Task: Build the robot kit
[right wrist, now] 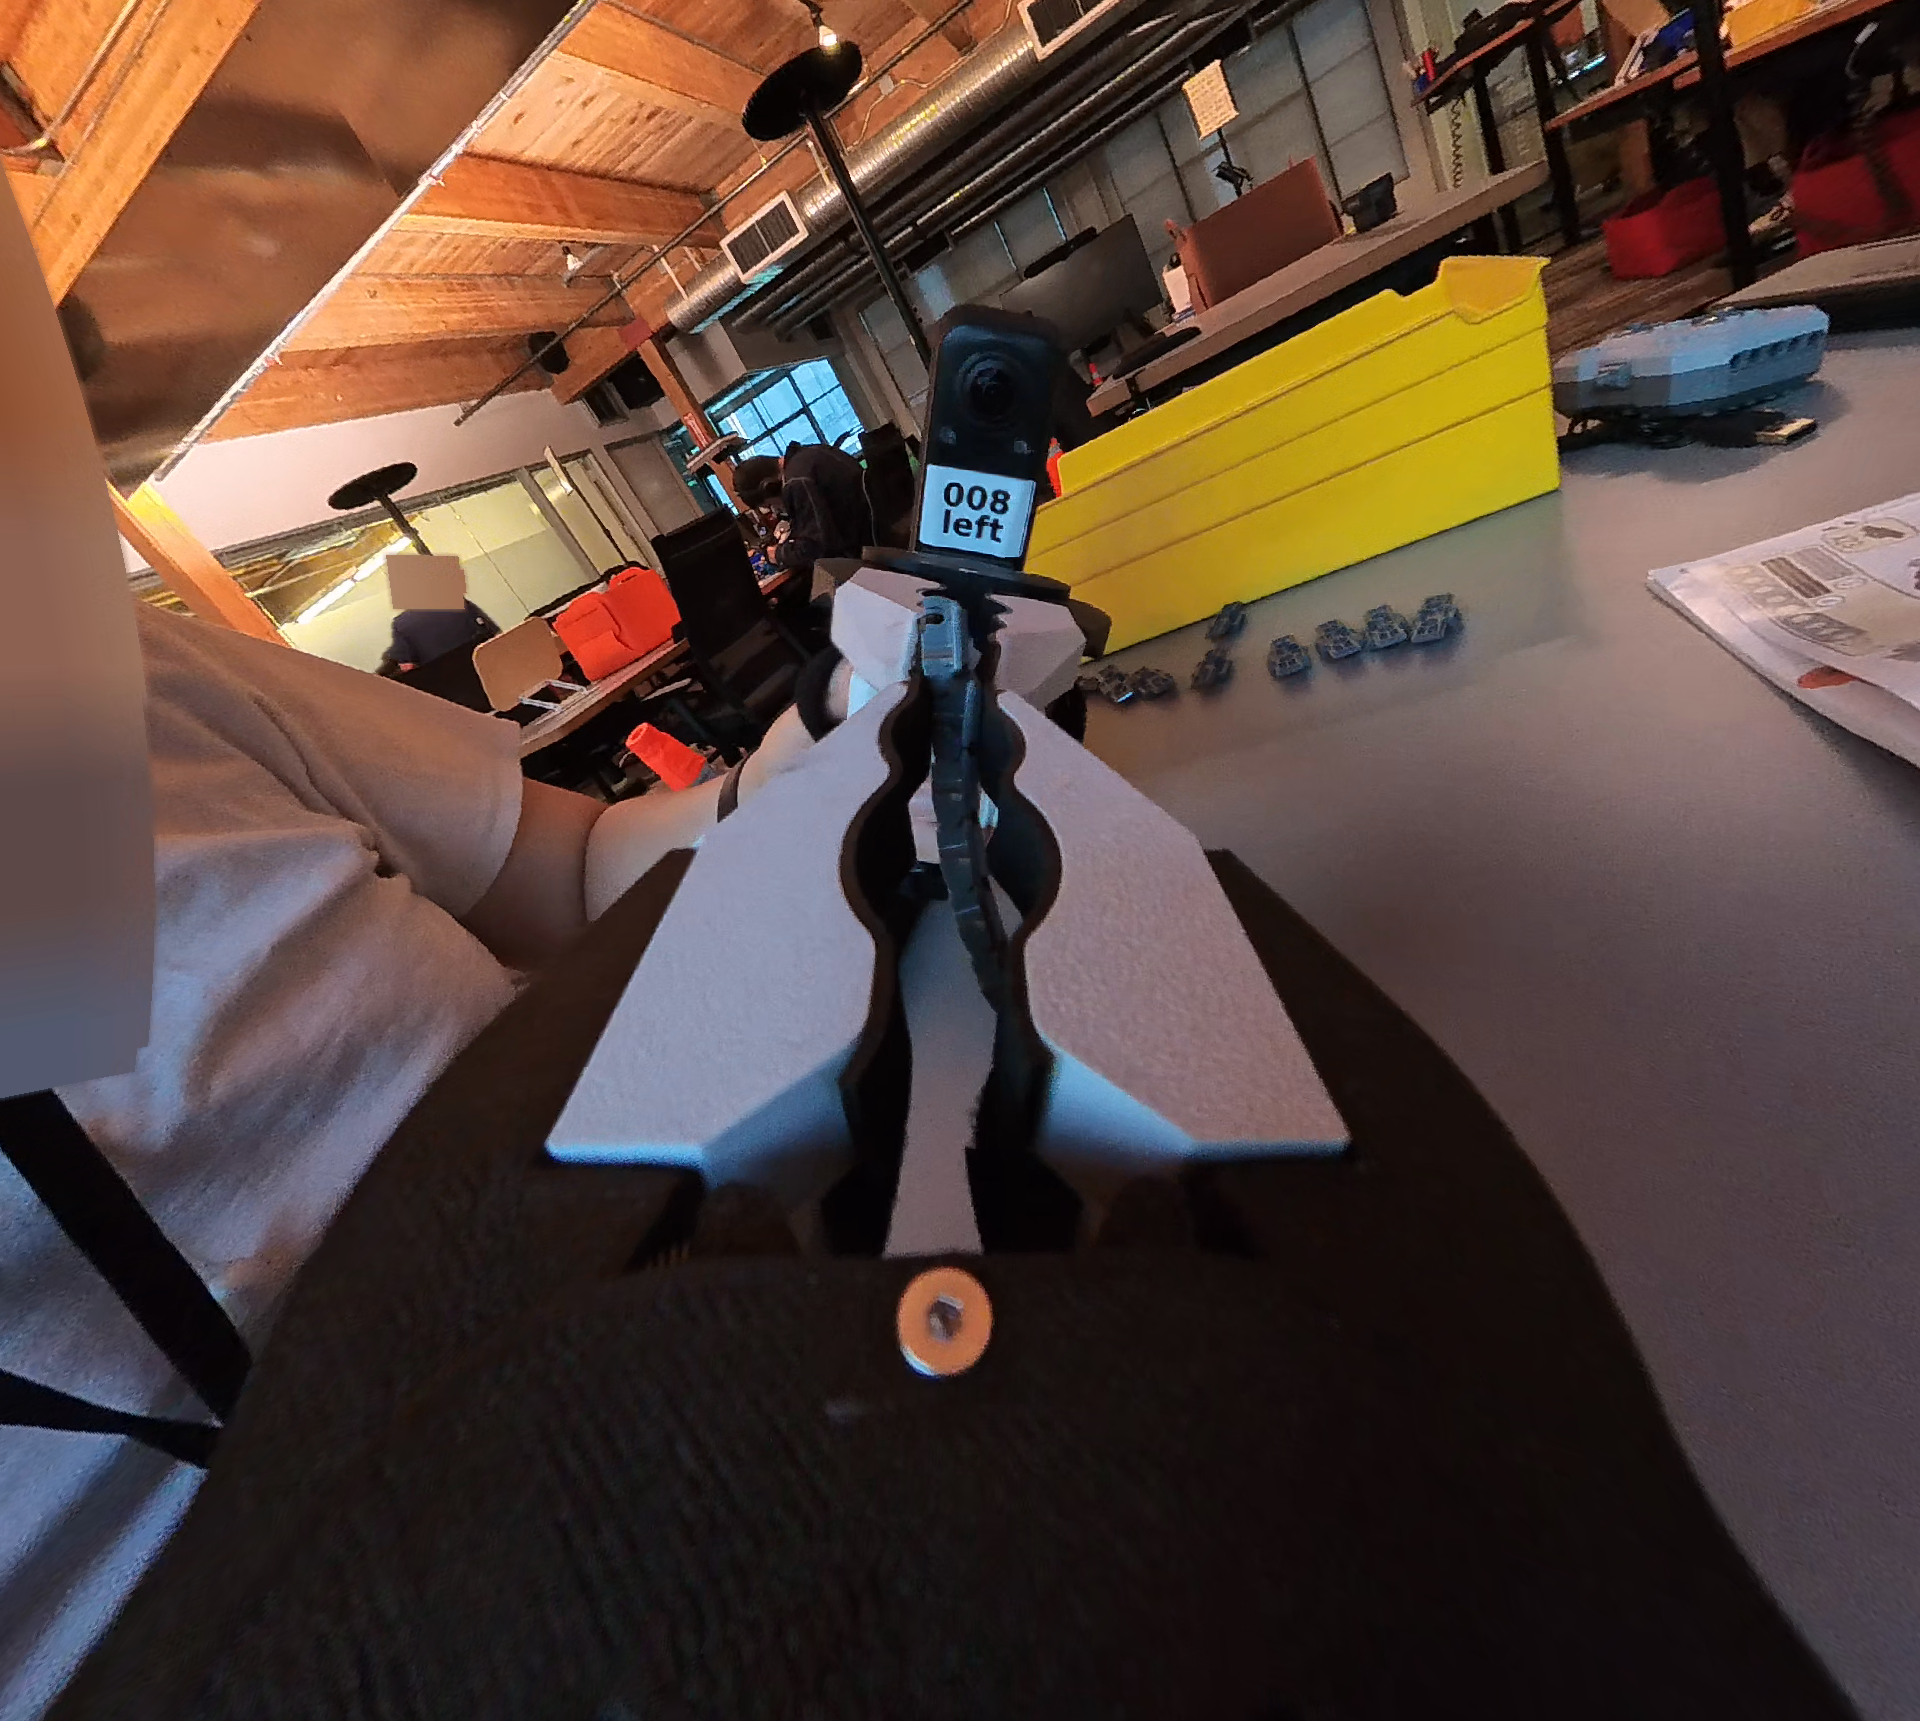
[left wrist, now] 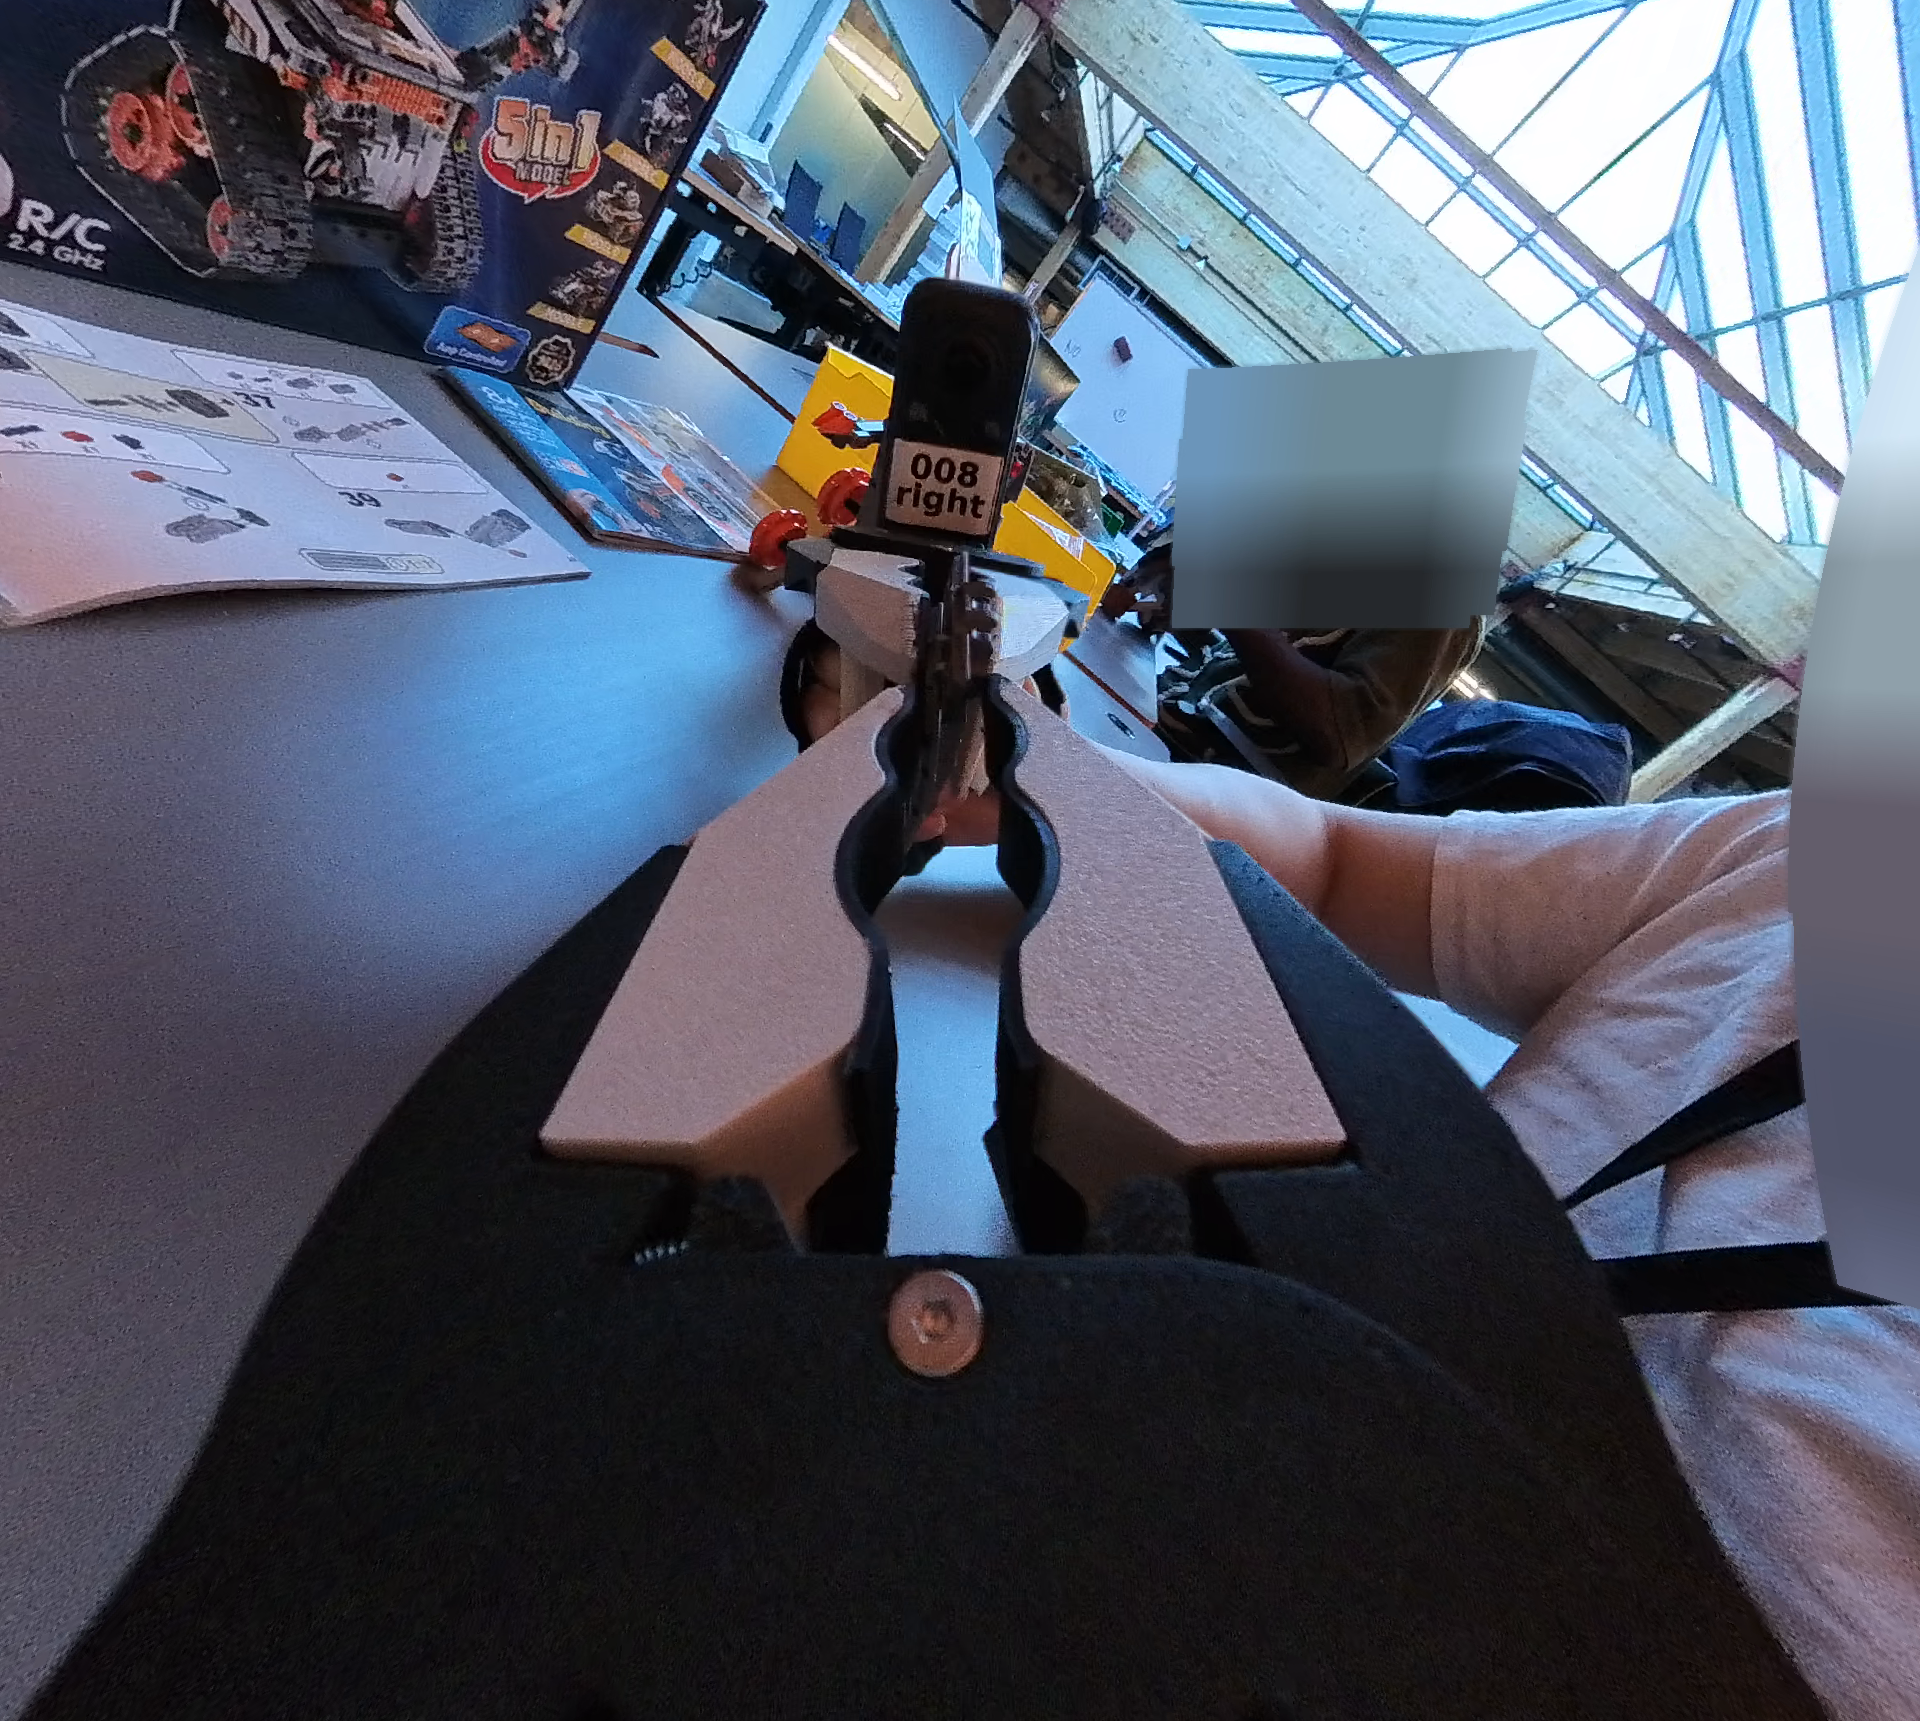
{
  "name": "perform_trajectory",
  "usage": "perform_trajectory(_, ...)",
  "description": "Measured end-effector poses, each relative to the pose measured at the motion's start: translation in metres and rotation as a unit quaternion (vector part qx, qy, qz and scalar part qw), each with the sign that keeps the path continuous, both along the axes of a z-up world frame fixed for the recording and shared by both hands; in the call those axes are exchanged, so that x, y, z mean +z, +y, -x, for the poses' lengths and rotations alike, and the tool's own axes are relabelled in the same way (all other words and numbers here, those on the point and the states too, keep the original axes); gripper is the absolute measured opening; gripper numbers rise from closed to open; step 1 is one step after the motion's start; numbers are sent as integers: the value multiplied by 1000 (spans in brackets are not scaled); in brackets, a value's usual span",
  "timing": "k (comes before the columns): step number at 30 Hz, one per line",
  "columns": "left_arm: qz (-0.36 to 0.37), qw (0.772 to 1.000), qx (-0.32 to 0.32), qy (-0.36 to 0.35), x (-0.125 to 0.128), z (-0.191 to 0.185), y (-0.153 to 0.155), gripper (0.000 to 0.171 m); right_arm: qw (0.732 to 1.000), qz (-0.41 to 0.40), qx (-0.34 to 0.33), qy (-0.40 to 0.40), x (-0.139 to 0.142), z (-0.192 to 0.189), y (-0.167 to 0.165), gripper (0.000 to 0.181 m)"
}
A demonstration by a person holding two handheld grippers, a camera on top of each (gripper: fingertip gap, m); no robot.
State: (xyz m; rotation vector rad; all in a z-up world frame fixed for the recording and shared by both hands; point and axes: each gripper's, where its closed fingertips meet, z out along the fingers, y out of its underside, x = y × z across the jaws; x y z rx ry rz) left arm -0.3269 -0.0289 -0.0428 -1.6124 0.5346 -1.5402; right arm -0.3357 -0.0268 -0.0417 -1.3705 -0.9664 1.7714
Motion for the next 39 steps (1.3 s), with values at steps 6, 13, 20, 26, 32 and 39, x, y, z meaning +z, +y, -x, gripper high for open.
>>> perform_trajectory(6, -22, 999, 15, 27, -2, 0, 0, 7, 1000, -4, 0, 1, -1, 0, 0, 6)
perform_trajectory(13, -51, 996, 25, 62, -4, -1, -2, 6, 1000, -7, 8, -2, -2, 0, -1, 6)
perform_trajectory(20, -53, 996, 24, 67, -5, -1, -2, 6, 999, 26, 33, 2, -2, -1, -2, 10)
perform_trajectory(26, -54, 995, 29, 73, -6, 0, -2, 6, 992, 105, 69, 12, -1, -1, -2, 18)
perform_trajectory(32, -53, 996, 30, 71, -6, -1, -2, 5, 989, 132, 72, 16, -1, -1, 0, 12)
perform_trajectory(39, -58, 994, 33, 81, -8, -2, -3, 5, 985, 153, 81, 13, -3, -2, 0, 12)
